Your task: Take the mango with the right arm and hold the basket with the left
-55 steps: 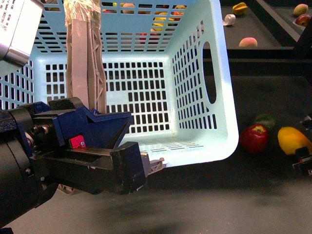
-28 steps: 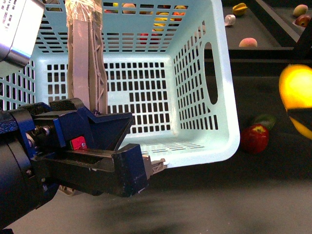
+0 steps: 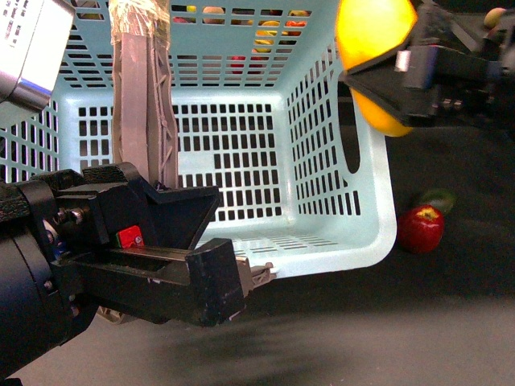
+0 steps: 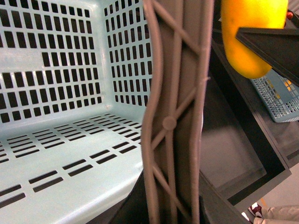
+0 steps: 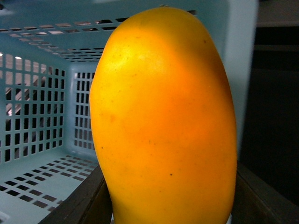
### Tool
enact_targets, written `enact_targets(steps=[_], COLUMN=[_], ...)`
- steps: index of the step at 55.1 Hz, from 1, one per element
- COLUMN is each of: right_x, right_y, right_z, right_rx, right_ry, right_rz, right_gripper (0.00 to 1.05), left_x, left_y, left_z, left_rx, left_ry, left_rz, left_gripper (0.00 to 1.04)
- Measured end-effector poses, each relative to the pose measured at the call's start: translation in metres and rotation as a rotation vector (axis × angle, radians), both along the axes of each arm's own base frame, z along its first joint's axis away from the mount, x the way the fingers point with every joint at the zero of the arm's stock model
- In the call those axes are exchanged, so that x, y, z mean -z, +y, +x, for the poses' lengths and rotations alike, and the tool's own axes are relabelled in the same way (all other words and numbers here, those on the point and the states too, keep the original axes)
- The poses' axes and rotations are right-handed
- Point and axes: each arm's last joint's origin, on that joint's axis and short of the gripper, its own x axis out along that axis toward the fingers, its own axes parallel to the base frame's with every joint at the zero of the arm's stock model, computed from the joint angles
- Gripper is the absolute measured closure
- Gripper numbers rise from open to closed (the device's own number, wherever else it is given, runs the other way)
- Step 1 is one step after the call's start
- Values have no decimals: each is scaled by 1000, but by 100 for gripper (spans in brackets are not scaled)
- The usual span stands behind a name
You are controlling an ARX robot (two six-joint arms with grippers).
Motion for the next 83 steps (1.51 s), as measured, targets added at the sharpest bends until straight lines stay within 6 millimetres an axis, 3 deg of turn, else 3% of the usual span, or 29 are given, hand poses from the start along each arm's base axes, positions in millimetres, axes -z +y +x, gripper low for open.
enact_targets(steps=[4, 17, 27, 42, 54, 67, 76, 83], right_x=[-4, -8, 0, 0, -18, -38, -44, -39], right_y=[20, 58, 73, 78, 54, 1, -40, -56], right_z=[8, 26, 32, 33, 16, -14, -51, -91], right_rx=[-31, -52, -56, -49, 13, 190, 336, 421], right_ry=[-10, -18, 3, -1, -41, -67, -80, -137], right_rz=[16, 26, 21, 53, 99, 113, 80, -27], right_gripper=[47, 47, 47, 9, 8, 8, 8, 8], left_x=[0, 0, 0, 0, 1, 1, 1, 1], left_y=[0, 0, 0, 0, 0, 0, 0, 0], left_z=[0, 0, 0, 0, 0, 0, 0, 0], left_rx=[-1, -5, -2, -3, -6, -3, -3, -3], left_ry=[0, -1, 0, -1, 15, 9, 9, 9], left_rz=[1, 1, 0, 1, -6, 2, 2, 2], left_gripper=[99, 99, 99, 99, 99, 99, 99, 99])
